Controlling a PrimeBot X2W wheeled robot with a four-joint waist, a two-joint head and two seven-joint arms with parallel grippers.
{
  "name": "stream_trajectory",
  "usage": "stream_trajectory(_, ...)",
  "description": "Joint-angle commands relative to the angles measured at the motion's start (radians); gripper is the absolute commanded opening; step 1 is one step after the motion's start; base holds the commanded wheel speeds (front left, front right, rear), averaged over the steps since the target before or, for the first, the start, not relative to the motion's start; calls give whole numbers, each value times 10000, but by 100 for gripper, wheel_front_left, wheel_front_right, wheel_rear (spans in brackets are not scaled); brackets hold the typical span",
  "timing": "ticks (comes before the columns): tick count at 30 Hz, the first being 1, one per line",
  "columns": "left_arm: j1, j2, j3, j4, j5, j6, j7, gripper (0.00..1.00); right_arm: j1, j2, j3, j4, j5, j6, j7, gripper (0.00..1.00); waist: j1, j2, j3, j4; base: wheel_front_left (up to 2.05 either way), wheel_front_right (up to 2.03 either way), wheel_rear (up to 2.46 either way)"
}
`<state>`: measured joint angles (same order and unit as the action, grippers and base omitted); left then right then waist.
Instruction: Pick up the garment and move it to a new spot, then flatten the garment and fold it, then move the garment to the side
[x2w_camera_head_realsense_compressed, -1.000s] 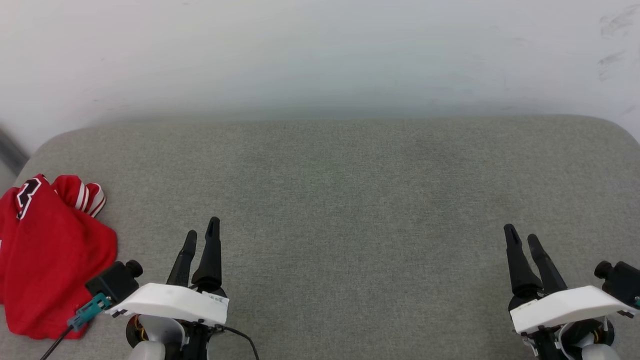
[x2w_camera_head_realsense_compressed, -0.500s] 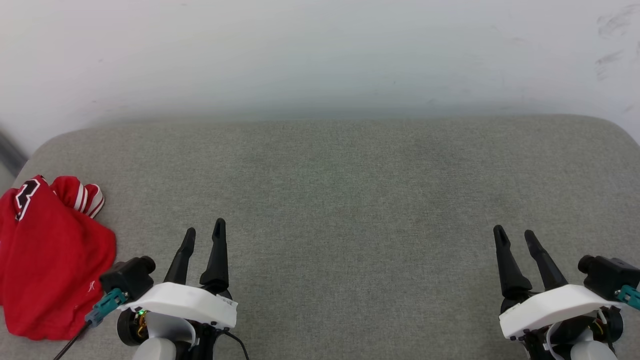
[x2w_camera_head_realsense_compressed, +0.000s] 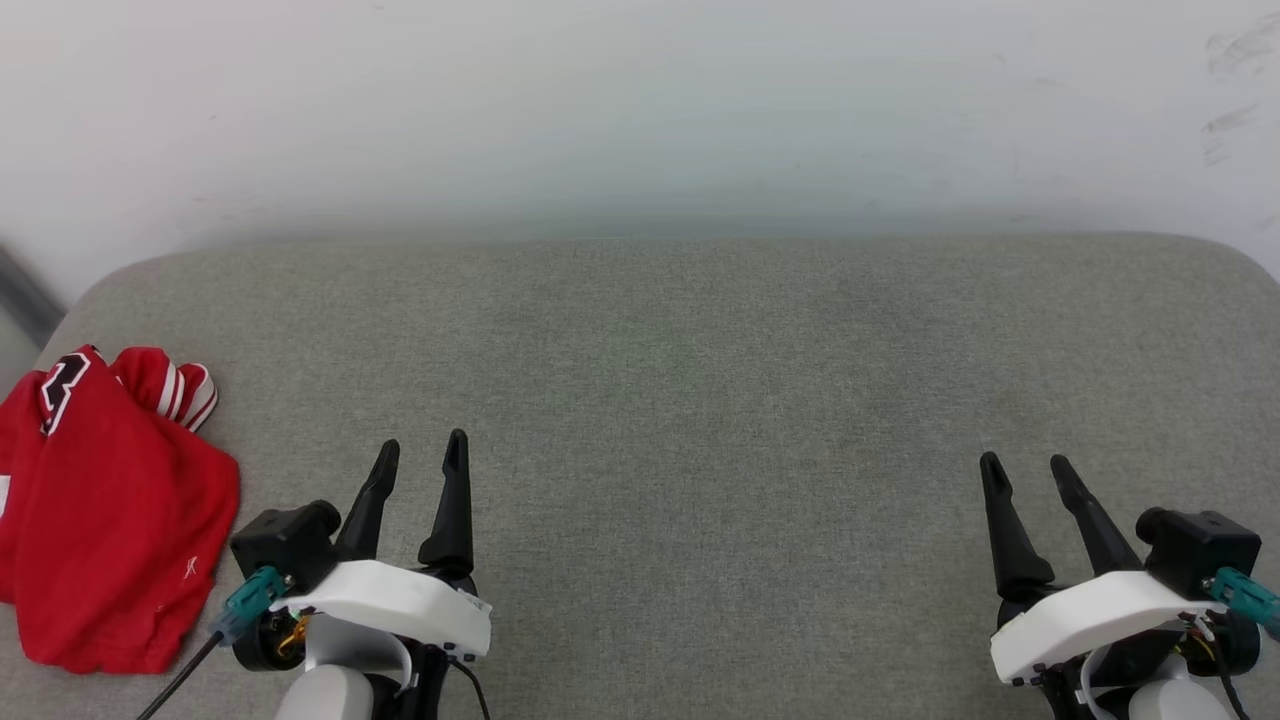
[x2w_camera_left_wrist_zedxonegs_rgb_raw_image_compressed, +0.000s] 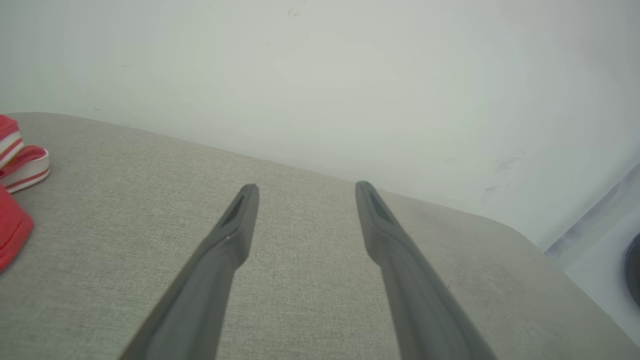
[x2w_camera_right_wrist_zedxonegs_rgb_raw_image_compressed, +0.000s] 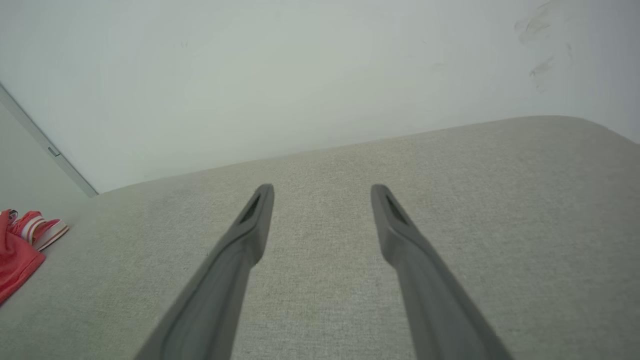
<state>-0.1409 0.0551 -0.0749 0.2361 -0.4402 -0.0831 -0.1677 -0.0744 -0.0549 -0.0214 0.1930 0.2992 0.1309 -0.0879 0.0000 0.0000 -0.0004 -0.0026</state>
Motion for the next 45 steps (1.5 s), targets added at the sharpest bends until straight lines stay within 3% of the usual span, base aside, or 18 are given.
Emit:
stream_trajectory(1, -171, 59, -37, -39, 302, 50, -92, 100, -87, 25, -14, -85, -313, -2, -70, 100, 0, 0, -1, -1, 0, 0, 0)
stream_trajectory(24, -293, -6, -293, 258, 1926, 167, -596, 100, -94, 53, -83, 160, -1489, -3, -323, 100, 0, 0, 15, -23, 0, 0, 0)
stream_trajectory(45, -370, -50, -484, 782, 2610, 325, -1003, 100, -77, 58, -84, 175, -2493, -5, -457, 100, 0, 0, -5, -45, 0, 0, 0)
